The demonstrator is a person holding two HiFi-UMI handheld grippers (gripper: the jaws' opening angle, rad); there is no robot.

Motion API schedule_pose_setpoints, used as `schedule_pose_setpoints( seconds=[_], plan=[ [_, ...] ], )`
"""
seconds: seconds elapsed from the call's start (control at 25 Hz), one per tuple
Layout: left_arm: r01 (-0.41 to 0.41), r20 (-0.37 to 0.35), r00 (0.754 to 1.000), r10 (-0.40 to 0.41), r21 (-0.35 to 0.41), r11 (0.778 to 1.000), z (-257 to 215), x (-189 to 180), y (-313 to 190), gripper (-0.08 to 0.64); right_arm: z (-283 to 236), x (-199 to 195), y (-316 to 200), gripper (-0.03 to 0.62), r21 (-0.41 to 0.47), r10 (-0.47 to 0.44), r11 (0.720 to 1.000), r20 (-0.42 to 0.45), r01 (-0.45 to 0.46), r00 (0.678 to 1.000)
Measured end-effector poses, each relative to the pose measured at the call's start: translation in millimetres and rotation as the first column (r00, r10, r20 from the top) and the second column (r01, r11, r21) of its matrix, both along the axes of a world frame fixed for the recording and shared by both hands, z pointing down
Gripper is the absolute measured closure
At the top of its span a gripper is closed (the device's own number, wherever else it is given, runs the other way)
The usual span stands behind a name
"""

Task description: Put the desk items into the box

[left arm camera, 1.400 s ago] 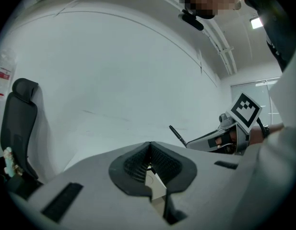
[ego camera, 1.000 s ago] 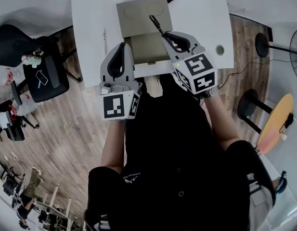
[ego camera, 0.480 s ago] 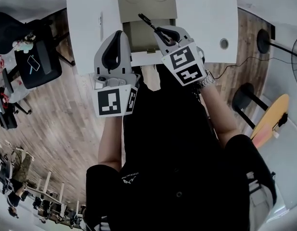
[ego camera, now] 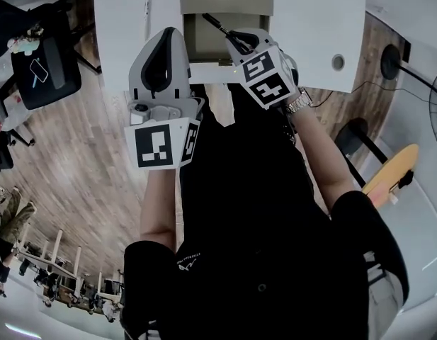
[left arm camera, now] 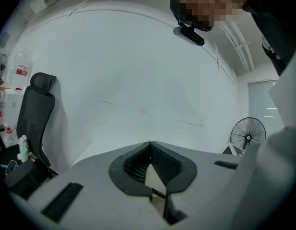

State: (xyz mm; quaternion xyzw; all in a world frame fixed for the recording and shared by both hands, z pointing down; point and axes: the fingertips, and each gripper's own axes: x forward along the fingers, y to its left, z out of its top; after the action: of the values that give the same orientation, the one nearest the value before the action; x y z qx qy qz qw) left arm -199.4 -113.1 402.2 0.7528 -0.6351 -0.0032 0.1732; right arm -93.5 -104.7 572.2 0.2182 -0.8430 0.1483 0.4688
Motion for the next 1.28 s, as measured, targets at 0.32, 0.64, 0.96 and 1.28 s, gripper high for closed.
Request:
schedule_pose_setpoints(
  seconds=[0.32,0.64,0.96,1.28],
  plan=[
    [0.031,0.005,1.0,-0.03,-0.041,0.999,20.6,-3.5,2.7,0.552,53.3,0.9,6.8,0.551,-0.086,-0.047,0.995,-0.051,0.043,0.998],
    [0.053,-0.003,0.999,-0.053,-0.076,0.996,36.3,-10.3,7.1,0.552,86.8,2.0,8.0,0.551,-0.139,-0.07,0.989,-0.094,0.056,0.993],
    [0.066,-0.004,0.998,-0.067,-0.096,0.993,41.7,-20.7,12.4,0.552,103.8,-0.1,7.5,0.551,-0.151,-0.072,0.987,-0.134,0.051,0.988],
    [0.06,-0.002,0.998,-0.06,-0.09,0.994,42.0,-21.1,13.4,0.552,104.6,-2.0,11.1,0.517,-0.172,-0.074,0.984,-0.126,0.051,0.989]
  ],
)
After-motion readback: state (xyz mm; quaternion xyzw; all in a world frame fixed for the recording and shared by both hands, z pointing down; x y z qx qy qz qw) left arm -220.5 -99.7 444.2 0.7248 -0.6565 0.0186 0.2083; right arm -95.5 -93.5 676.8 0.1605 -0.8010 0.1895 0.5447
